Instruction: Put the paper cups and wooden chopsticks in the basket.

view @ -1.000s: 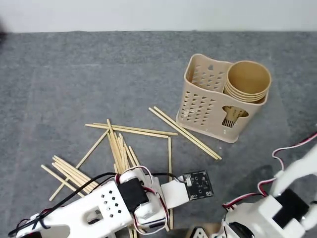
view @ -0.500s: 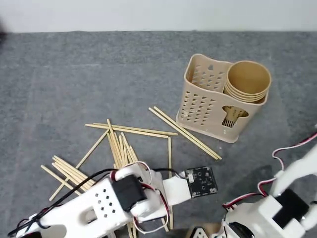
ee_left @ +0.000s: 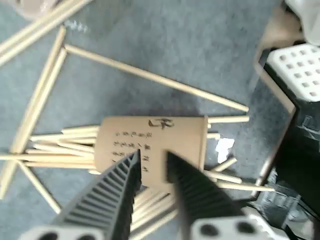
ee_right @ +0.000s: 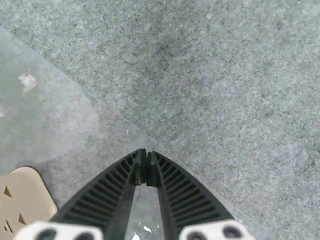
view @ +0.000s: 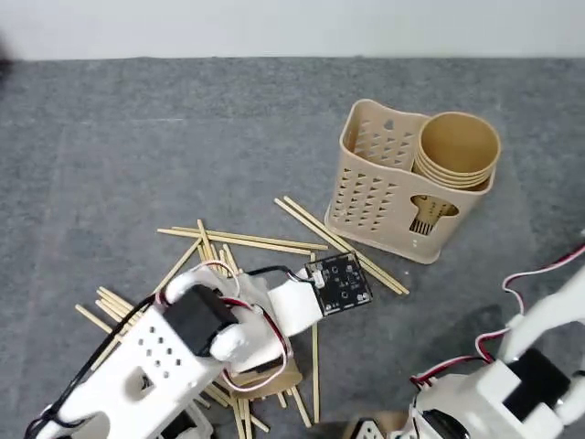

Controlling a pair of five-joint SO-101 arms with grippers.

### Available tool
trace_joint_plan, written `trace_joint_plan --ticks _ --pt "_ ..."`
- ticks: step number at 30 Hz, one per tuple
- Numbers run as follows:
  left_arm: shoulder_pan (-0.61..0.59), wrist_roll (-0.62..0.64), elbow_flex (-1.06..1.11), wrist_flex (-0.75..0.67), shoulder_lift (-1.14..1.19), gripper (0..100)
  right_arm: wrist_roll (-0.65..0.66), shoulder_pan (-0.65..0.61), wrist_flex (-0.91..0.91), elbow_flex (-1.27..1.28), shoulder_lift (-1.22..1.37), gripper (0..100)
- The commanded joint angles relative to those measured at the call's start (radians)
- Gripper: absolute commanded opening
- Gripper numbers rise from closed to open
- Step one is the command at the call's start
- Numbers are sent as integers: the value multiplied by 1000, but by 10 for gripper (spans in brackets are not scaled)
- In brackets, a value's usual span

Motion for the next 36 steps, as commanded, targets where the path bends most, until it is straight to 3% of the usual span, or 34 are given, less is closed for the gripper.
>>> trace_joint_plan --ticks 1,8,14,30,36 --pt "12 66 45 26 -32 252 11 -36 18 -43 -73 13" --pt "58 94 71 18 -29 254 11 -42 31 -48 -73 13" --pt "57 89 179 -81 -23 256 11 -42 33 -48 -73 13" --pt "60 84 180 -83 -20 257 11 -73 28 -49 -73 13" --pt "55 -17 177 -75 64 255 11 -73 28 -69 -71 13"
